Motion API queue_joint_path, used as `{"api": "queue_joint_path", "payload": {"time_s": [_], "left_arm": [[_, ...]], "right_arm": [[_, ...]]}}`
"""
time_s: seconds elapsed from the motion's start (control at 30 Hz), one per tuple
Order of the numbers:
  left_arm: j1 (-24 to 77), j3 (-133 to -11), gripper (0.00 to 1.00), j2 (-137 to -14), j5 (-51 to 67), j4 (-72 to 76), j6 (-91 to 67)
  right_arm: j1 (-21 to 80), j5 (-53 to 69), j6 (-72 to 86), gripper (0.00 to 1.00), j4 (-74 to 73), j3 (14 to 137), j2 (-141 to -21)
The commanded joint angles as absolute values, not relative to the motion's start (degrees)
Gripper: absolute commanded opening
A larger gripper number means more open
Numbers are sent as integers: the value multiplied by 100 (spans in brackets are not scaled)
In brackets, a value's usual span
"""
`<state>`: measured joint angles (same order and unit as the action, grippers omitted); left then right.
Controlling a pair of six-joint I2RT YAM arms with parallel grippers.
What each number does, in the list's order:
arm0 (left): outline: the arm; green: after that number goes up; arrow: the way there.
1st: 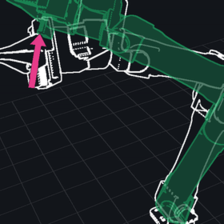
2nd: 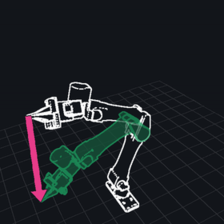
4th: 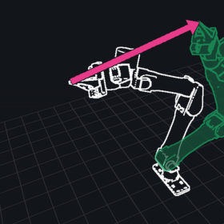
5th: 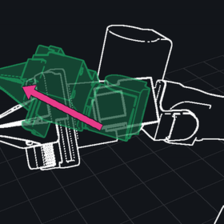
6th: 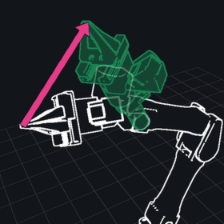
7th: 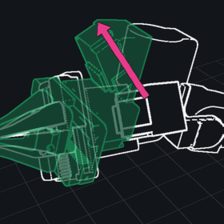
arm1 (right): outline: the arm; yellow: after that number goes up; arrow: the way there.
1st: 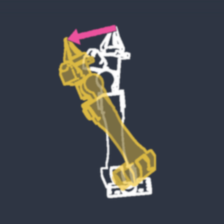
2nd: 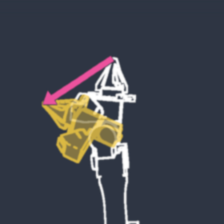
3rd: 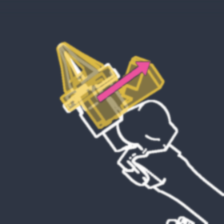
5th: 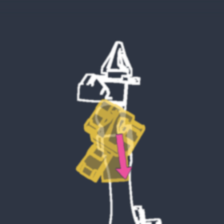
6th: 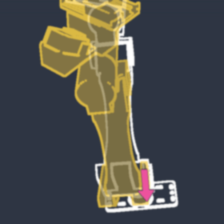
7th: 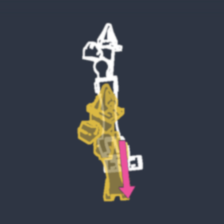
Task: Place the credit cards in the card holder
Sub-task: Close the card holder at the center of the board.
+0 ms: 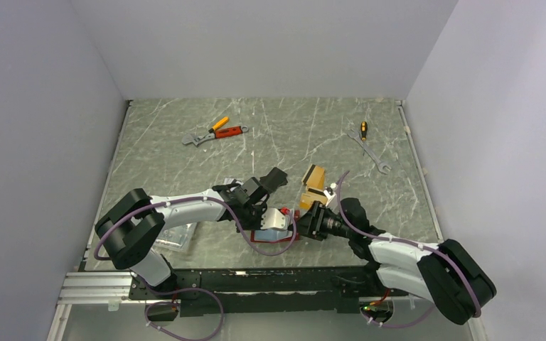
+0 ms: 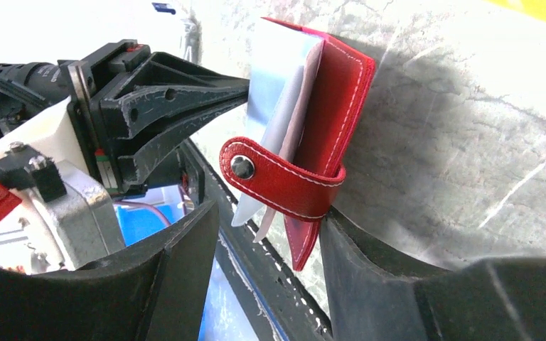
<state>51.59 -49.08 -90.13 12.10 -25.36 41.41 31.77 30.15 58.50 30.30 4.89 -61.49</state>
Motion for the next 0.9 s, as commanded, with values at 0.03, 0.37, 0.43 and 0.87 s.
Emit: {"api": "queue_joint_path", "payload": {"time_s": [0.03,0.37,0.43,0.87], "left_arm": [[5179,-4937,10,-8912,1178,-2619,4322],[5041,-4978,10,-8643,1443,-2764,4265],[4859,-5086,10,-8527,1659,-2926,4248],[3007,-6312,32,-7283,3546,-3730,3673]], "right_arm": [[3445,2495,5726,57,3129,885,-6399],[4140,1006,5645,36,1634,1784,-7219],[4179,738,5626,26,1322,1863,-7148],[4686,996,4091,0,-899,3613,-5768]]}}
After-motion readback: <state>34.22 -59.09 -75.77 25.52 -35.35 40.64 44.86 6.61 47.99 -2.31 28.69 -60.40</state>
